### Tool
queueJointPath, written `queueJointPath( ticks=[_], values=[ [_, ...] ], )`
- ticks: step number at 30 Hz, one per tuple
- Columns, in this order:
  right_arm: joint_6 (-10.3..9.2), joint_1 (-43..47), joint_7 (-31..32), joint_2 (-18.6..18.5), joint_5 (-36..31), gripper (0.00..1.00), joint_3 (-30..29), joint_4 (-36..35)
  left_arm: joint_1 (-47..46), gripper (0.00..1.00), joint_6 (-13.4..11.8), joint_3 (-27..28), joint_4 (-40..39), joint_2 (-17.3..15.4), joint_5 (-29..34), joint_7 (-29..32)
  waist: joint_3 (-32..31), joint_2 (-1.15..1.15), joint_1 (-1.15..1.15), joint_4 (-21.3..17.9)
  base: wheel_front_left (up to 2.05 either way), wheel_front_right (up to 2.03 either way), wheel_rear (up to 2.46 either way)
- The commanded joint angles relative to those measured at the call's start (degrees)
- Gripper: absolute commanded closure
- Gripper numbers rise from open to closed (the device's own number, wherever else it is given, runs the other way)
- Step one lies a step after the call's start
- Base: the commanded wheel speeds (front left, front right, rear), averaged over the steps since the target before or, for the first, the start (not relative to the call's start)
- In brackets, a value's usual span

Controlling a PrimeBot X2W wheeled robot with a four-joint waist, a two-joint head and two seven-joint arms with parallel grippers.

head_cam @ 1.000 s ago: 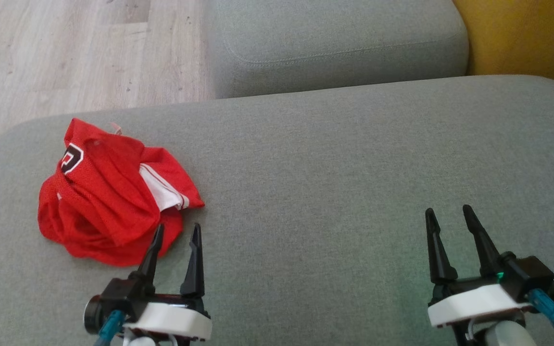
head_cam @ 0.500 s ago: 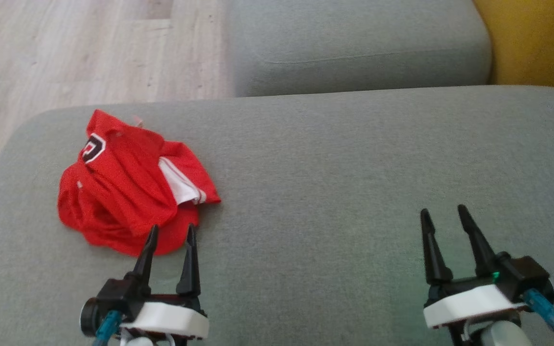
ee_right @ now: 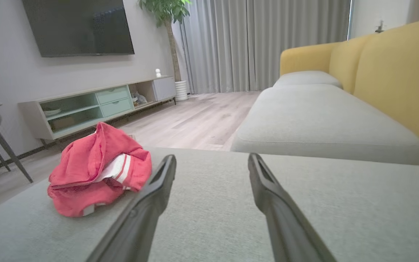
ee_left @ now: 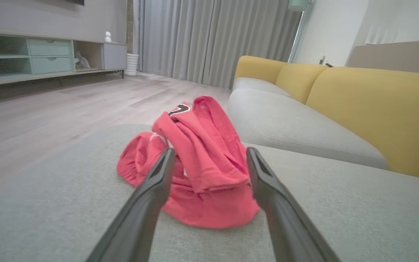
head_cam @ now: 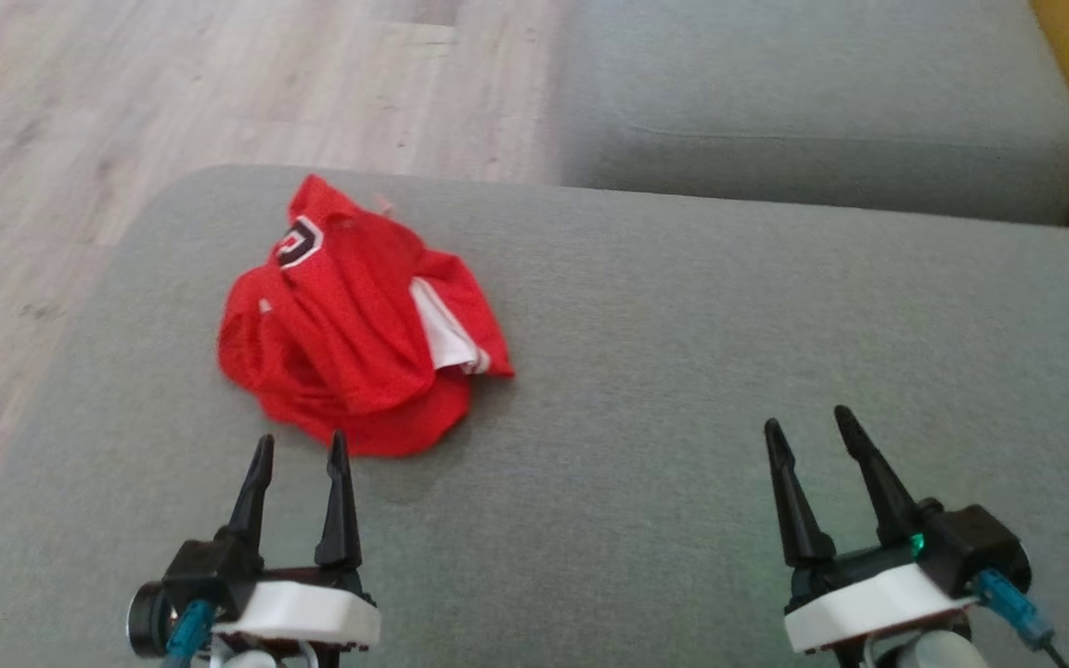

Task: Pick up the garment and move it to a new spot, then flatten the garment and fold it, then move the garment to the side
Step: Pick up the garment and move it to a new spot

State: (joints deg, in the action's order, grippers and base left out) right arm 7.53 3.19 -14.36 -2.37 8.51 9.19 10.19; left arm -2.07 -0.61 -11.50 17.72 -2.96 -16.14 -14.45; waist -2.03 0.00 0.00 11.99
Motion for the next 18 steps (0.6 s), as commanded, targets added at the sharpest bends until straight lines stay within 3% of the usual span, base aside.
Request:
queueJointPath(
  ticks=[1, 11, 18],
  values=[
    [-0.04, -1.5, -0.6, -0.5, 0.1, 0.00, 1.7, -2.1, -1.6, 0.00, -0.4, 2.1, -1.6, 0.1, 0.2, -0.5, -0.2, 0.00, 0.00, 2.0, 0.00, 0.00, 0.00],
    [-0.04, -1.2, -0.6, -0.5, 0.8, 0.00, 3.9, -2.3, -0.5, 0.00, -0.3, 3.1, -1.8, 0.1, 0.8, -0.5, -1.1, 0.00, 0.00, 7.8, 0.00, 0.00, 0.00],
    [-0.04, -0.8, -0.6, -0.5, 1.1, 0.00, 4.6, -2.2, -0.2, 0.00, -0.2, 3.5, -2.1, 0.1, 1.2, -0.5, -1.4, 0.00, 0.00, 9.5, 0.00, 0.00, 0.00]
  ],
)
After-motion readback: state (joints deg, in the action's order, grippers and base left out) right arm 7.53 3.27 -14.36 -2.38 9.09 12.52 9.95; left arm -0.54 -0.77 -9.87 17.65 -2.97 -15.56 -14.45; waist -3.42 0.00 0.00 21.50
